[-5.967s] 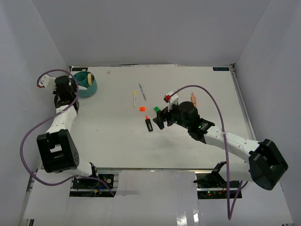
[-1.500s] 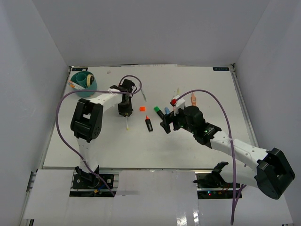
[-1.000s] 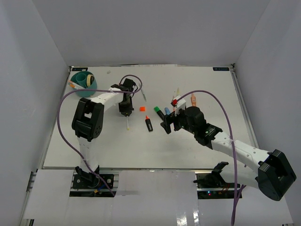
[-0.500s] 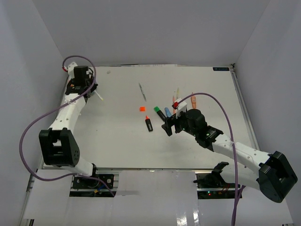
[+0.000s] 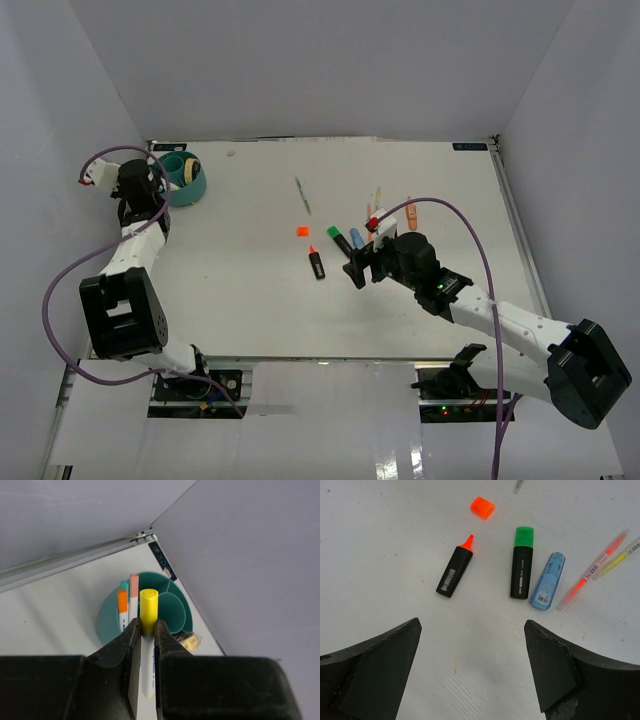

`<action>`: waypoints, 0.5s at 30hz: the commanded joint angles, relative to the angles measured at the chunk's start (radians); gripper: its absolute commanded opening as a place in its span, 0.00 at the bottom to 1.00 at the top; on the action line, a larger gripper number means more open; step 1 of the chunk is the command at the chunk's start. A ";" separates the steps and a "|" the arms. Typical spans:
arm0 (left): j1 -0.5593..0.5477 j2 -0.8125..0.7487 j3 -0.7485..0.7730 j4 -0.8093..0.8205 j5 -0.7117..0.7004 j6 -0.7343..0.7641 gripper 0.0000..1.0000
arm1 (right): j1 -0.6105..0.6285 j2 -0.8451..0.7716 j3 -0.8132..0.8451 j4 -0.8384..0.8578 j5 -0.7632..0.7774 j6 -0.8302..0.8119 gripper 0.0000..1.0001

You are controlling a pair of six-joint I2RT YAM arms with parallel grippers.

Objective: Sort the stationery into containers
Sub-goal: Place the pen in the storage box.

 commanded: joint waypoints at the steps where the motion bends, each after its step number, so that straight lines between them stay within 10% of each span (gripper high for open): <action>1: 0.012 0.019 0.009 0.185 -0.029 -0.008 0.00 | -0.003 0.017 -0.009 0.054 -0.008 -0.009 0.90; 15: 0.032 0.185 0.047 0.349 -0.043 0.094 0.00 | -0.011 0.039 -0.008 0.054 -0.008 -0.017 0.90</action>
